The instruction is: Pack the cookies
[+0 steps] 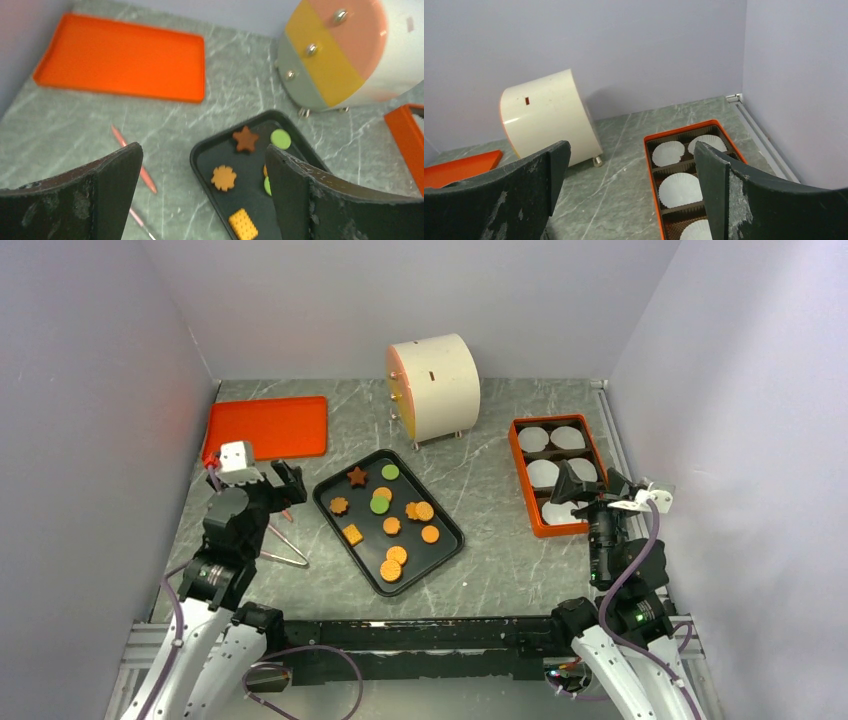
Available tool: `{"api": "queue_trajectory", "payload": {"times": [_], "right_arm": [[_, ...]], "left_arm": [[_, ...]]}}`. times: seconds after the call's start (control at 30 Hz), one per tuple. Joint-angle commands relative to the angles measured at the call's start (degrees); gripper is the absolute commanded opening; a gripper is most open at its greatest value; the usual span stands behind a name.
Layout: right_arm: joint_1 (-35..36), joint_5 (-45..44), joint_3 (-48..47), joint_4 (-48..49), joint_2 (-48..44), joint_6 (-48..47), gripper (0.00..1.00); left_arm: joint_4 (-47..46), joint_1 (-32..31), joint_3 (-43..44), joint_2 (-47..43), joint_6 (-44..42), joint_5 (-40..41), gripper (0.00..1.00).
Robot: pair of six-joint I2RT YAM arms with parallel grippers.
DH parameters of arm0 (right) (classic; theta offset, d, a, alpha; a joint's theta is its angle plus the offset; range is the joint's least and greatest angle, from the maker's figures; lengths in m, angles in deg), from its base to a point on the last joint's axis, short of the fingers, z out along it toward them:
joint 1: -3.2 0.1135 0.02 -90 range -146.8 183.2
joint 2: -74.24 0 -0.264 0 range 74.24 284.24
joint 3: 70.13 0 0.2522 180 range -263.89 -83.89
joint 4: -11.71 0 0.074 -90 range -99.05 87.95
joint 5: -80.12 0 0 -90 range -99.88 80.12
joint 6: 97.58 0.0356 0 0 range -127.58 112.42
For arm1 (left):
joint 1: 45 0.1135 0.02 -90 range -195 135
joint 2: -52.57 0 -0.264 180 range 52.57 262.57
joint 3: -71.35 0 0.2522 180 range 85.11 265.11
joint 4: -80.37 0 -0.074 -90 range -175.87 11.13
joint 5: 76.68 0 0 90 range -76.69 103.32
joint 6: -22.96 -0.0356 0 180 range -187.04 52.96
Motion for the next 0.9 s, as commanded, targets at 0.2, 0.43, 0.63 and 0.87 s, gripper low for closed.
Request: {"api": "queue_trajectory", "payload": {"times": [0.2, 0.43, 0.63, 0.87], "right_arm": [[0.21, 4.33, 0.87, 3.26, -0.58, -0.5, 1.0], [0.6, 5.02, 1.1, 3.15, -0.58, -0.28, 1.0], [1.33, 5.18, 1.37, 3.5, -0.73, -0.15, 1.0], [2.21, 5.19, 1.64, 3.64, -1.3, -0.24, 1.0]], "left_arm": [[16.95, 0.35, 3.75, 7.02, 18.63, 6.92, 0.97], [22.17, 0.35, 0.03, 11.45, 27.17, 8.5, 0.97], [27.81, 0.44, 1.57, 18.27, 33.67, 13.31, 0.92], [27.51, 3.25, -0.44, 23.12, 40.36, 14.88, 0.81]]}}
